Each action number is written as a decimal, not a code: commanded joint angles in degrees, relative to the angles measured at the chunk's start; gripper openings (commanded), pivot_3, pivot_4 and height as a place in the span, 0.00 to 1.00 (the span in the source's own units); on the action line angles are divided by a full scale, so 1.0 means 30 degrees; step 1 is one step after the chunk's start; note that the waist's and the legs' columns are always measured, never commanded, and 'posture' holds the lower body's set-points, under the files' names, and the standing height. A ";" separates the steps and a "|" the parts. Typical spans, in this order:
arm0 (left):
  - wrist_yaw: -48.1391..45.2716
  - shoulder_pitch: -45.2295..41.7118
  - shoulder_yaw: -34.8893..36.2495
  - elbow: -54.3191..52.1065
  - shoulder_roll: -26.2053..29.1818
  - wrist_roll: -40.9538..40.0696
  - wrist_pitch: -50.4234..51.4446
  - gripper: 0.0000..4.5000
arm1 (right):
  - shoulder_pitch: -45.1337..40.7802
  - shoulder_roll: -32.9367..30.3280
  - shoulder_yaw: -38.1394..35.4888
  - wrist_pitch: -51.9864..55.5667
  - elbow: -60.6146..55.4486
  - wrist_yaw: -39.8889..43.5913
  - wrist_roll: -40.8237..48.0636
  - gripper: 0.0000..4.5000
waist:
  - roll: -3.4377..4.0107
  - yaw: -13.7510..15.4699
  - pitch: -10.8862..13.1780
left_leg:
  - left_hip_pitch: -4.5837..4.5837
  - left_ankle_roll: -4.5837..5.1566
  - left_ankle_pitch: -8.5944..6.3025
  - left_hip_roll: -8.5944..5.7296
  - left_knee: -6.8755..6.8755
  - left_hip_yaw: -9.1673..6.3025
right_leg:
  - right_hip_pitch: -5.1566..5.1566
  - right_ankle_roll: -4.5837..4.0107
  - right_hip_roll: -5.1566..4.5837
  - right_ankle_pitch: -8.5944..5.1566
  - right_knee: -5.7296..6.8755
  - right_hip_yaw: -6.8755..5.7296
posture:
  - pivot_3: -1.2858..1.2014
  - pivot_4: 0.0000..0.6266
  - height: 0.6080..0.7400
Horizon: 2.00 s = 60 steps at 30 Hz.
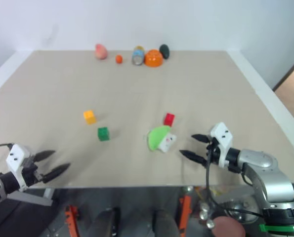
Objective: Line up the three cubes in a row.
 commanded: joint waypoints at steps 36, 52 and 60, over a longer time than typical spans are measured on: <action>-0.4714 -0.8006 -0.6526 -0.6017 0.1442 -0.2852 0.3238 1.00 | -0.9266 0.1802 0.8644 -0.4356 0.6113 0.6431 -0.5173 0.68 | -0.0063 -0.0033 0.0041 | 0.0054 0.0027 -0.0021 0.0316 0.0192 0.0136 | -0.0001 -0.0057 0.0378 0.0094 0.0151 0.0196 | 0.52 0.24 0.99; -0.5789 -1.1264 -0.7837 -0.4080 0.0343 -0.2563 0.2957 1.00 | -0.6624 0.2695 0.7112 -0.2129 0.3463 0.4263 -0.4520 0.00 | -0.0086 -0.0075 0.0025 | 0.0215 0.0025 -0.0023 0.0388 0.0194 0.0155 | 0.0117 -0.0109 0.0478 0.0097 0.0182 0.0267 | 0.52 0.24 0.99; -0.7751 -1.2543 -0.8666 -0.1191 -0.0261 -0.1661 0.1671 1.00 | -0.3528 -0.0103 -0.0599 0.1650 -0.2891 0.2869 0.0467 0.00 | -0.0061 0.0060 0.0045 | 0.0180 0.0025 -0.0022 0.0373 0.0200 0.0180 | 0.0097 -0.0107 0.0496 0.0093 0.0194 0.0353 | 0.52 0.24 0.99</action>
